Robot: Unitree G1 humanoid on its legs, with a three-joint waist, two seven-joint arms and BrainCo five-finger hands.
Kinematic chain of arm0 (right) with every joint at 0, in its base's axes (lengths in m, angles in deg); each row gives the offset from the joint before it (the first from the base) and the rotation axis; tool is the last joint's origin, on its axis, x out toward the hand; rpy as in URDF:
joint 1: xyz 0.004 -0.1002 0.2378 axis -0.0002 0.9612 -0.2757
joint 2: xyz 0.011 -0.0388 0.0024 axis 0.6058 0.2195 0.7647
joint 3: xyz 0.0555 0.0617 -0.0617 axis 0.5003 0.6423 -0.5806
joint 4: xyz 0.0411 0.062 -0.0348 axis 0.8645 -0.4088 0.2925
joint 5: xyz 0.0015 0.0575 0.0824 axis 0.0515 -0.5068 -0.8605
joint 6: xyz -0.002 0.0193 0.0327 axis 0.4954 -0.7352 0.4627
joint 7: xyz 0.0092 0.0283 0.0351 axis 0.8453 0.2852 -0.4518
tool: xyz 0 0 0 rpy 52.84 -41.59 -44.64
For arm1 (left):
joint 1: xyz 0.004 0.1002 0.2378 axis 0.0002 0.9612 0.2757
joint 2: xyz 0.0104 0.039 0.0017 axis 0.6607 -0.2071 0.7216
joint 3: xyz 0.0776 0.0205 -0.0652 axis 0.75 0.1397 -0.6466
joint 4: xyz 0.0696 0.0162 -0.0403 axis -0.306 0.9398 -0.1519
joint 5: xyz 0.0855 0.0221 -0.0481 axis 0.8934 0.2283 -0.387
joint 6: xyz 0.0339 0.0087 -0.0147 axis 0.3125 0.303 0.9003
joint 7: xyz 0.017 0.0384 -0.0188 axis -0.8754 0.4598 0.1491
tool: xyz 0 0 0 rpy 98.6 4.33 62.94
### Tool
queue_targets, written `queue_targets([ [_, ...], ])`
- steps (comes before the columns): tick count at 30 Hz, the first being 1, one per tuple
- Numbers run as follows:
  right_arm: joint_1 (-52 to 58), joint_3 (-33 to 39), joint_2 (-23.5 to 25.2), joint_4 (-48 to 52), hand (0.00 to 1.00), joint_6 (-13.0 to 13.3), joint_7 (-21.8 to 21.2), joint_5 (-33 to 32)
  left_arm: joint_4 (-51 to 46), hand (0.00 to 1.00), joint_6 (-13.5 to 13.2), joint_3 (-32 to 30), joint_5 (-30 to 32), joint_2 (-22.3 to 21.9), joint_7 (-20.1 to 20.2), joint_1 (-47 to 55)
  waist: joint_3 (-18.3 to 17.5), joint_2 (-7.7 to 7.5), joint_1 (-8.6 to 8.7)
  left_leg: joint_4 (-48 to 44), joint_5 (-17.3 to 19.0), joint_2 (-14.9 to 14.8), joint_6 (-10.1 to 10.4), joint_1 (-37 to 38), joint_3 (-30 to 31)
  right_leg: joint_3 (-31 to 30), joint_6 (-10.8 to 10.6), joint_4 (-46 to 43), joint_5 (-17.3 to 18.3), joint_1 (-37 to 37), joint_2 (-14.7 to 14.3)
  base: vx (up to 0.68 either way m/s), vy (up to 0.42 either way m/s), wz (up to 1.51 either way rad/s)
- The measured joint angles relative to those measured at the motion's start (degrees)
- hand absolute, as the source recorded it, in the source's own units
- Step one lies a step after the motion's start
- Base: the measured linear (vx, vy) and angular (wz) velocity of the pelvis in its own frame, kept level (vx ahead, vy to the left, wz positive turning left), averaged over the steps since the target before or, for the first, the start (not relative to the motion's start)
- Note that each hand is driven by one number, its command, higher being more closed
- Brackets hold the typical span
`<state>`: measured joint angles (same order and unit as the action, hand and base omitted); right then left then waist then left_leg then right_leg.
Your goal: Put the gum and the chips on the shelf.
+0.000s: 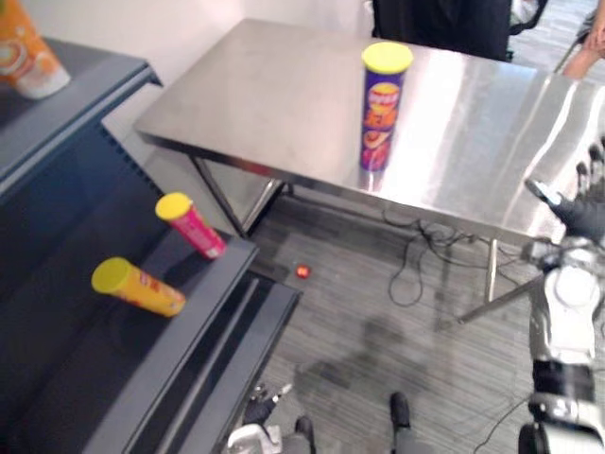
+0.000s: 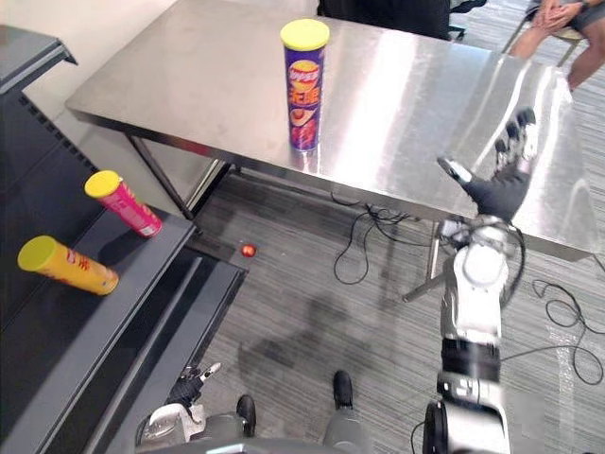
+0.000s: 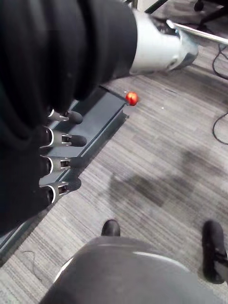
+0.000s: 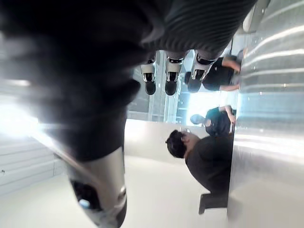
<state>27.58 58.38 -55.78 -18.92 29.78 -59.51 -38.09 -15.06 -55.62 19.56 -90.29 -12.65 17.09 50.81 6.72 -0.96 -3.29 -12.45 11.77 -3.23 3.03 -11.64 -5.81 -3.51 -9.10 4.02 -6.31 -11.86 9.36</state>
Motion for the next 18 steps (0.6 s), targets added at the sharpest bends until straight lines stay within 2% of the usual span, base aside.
queue_targets([
  [6,-13.8,-3.2,-4.3,-8.9,0.0,-1.5,1.2,0.1,1.0,0.0,-0.2,0.5,-0.9,1.7,-0.8,-0.6,3.0,0.01,-1.78,-0.7,-1.2,0.5,-0.3,-2.9,2.7,1.9,0.5,0.5,-2.3,-1.1,0.2,-0.06,-0.001,0.22],
  [8,-17.9,-5.0,-4.6,-11.9,0.0,-2.5,1.9,0.0,0.8,0.0,-0.4,0.6,-1.0,1.6,-0.9,-0.7,3.5,0.11,-1.89,-0.6,-1.5,0.6,-0.5,-3.2,3.7,2.9,1.1,1.3,-3.6,-0.7,0.2,-0.04,0.023,0.16],
  [14,-27.2,-9.2,-5.8,-17.6,0.0,-3.1,2.1,0.0,-0.2,0.0,-0.5,1.4,-1.1,1.7,-1.3,-1.5,6.0,0.15,-2.29,-0.3,-2.5,1.5,-1.3,-3.4,4.8,3.7,1.5,1.3,-5.1,-0.5,0.9,-0.06,0.051,0.1],
  [18,-30.9,-10.1,-5.8,-20.4,0.0,-4.0,2.0,0.1,-0.2,0.0,-0.5,1.5,-1.2,1.8,-1.3,-2.5,6.8,0.11,-3.43,0.5,-3.5,1.7,-1.3,-4.0,5.3,4.6,1.8,1.3,-5.8,-1.1,1.1,-0.04,0.034,0.08],
])
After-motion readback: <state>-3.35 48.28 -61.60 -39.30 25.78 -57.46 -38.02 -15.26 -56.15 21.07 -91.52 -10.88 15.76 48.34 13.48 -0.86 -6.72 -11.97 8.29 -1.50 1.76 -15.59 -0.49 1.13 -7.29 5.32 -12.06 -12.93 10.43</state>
